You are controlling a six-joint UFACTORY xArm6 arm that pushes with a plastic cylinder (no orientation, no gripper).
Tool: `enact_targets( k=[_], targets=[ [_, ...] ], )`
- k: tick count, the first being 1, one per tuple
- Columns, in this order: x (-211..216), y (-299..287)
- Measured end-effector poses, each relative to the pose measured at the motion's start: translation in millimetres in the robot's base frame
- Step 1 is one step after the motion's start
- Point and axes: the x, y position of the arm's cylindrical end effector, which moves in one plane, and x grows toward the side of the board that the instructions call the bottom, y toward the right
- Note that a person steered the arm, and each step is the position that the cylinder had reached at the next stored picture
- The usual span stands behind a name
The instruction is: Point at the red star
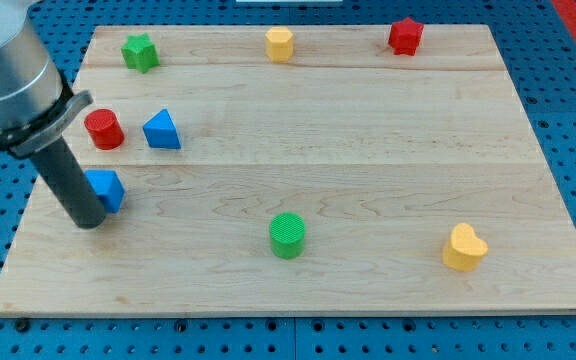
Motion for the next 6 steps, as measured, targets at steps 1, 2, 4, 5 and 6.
enact_targets(
  k=[1, 2, 4, 5, 6],
  targets=[
    [-16, 0],
    [-23, 32],
    [-42, 27],
    [-62, 103],
    [-110, 214]
  ],
)
